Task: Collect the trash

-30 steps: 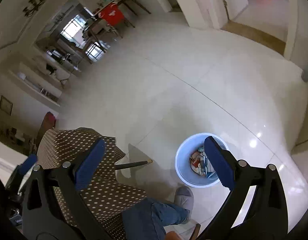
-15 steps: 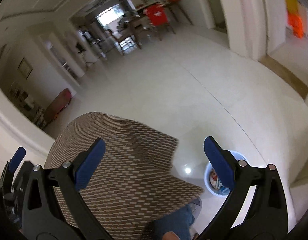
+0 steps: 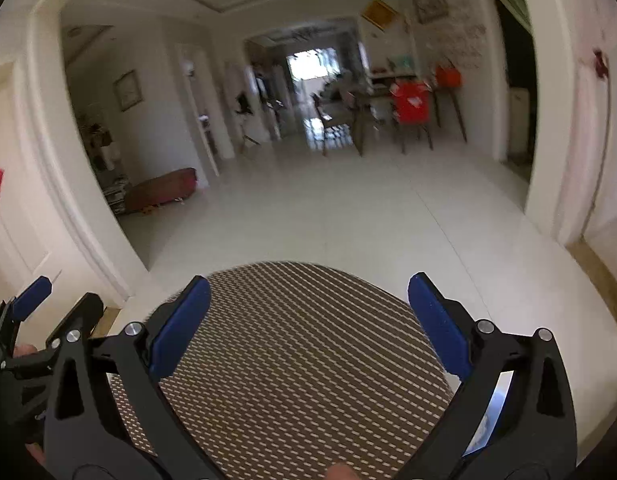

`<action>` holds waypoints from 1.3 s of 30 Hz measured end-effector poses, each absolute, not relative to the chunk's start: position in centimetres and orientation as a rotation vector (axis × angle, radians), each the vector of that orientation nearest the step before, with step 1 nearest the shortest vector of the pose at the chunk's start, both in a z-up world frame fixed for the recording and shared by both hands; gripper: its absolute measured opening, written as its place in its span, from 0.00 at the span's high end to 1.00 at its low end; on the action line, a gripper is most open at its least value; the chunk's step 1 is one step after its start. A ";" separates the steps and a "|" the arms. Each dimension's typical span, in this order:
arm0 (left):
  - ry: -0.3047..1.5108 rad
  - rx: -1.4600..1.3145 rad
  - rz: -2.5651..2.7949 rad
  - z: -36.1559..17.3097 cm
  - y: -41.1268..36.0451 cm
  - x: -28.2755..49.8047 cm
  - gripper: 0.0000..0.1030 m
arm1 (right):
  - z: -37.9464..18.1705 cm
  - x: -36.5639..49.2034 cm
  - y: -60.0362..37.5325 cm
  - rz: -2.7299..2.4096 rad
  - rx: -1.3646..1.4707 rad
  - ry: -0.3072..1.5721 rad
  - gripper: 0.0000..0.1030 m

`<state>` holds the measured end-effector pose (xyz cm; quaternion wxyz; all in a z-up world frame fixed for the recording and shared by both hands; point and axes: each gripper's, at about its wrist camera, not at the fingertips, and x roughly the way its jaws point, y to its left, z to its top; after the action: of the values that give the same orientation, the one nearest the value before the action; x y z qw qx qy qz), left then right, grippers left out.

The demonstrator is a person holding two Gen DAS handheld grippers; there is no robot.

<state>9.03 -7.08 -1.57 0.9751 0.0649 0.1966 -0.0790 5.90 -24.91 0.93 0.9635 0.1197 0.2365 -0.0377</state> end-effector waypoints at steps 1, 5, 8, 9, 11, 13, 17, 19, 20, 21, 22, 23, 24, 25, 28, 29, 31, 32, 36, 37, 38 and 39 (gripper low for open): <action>0.388 0.119 -0.150 -0.8 -6.3 8.9 0.05 | 1.5 5.9 -24.2 -0.073 0.231 0.465 0.06; 0.361 0.079 -0.121 1.6 -4.2 8.3 0.05 | 3.4 5.8 -22.6 -0.069 0.205 0.414 0.06; 0.338 0.062 -0.117 3.0 -3.2 7.8 0.05 | 4.4 5.4 -21.7 -0.077 0.184 0.379 0.06; 0.333 0.061 -0.113 3.2 -3.3 7.6 0.05 | 4.7 5.2 -21.5 -0.081 0.175 0.368 0.06; 0.320 0.058 -0.105 3.9 -3.3 7.4 0.05 | 5.3 4.7 -20.9 -0.088 0.159 0.347 0.06; 0.313 0.056 -0.093 4.4 -3.3 7.4 0.05 | 5.8 4.6 -20.6 -0.085 0.152 0.336 0.06; 0.297 0.050 -0.084 5.3 -3.4 7.1 0.05 | 6.5 4.3 -19.9 -0.093 0.129 0.312 0.06; 0.287 0.044 -0.082 5.7 -3.4 7.1 0.05 | 6.8 4.1 -20.0 -0.096 0.126 0.305 0.06; 0.281 0.040 -0.083 5.9 -3.5 7.1 0.05 | 6.9 4.0 -19.9 -0.098 0.124 0.300 0.06; 0.275 0.036 -0.084 6.0 -3.4 6.8 0.05 | 7.1 3.8 -19.8 -0.096 0.123 0.296 0.06; 0.269 0.033 -0.085 6.0 -3.4 6.5 0.05 | 7.2 3.8 -19.8 -0.099 0.121 0.292 0.06; 0.265 0.030 -0.084 6.0 -3.3 6.4 0.05 | 7.4 3.8 -19.8 -0.100 0.118 0.289 0.06; 0.261 0.027 -0.083 6.0 -3.4 6.3 0.05 | 7.6 3.6 -19.8 -0.097 0.118 0.285 0.06; 0.257 0.024 -0.079 6.1 -3.3 6.2 0.05 | 7.7 3.6 -19.7 -0.097 0.119 0.280 0.06; 0.244 0.018 -0.063 6.4 -3.3 5.9 0.05 | 7.9 3.3 -19.9 -0.098 0.117 0.269 0.06; 0.241 0.016 -0.060 6.6 -3.9 5.9 0.05 | 8.1 3.3 -19.9 -0.097 0.116 0.265 0.06; 0.236 0.013 -0.057 6.8 -3.9 5.8 0.05 | 8.2 3.1 -19.8 -0.098 0.111 0.258 0.06; 0.232 0.013 -0.054 6.9 -3.9 5.7 0.05 | 8.3 3.0 -19.8 -0.096 0.111 0.256 0.06; 0.223 0.006 -0.052 7.1 -4.0 5.5 0.05 | 8.4 2.6 -19.6 -0.089 0.105 0.246 0.06; 0.221 0.005 -0.052 7.1 -4.1 5.5 0.05 | 8.4 2.6 -19.5 -0.086 0.105 0.245 0.06; 0.219 0.004 -0.050 7.1 -4.2 5.4 0.05 | 8.4 2.5 -19.3 -0.086 0.099 0.241 0.06; 0.217 0.002 -0.050 7.0 -3.9 5.3 0.05 | 8.4 2.5 -19.3 -0.084 0.095 0.240 0.06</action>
<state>5.31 -3.92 6.98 0.9938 0.0010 0.1085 -0.0249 2.49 -19.27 8.38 0.9908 0.0476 0.1194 -0.0418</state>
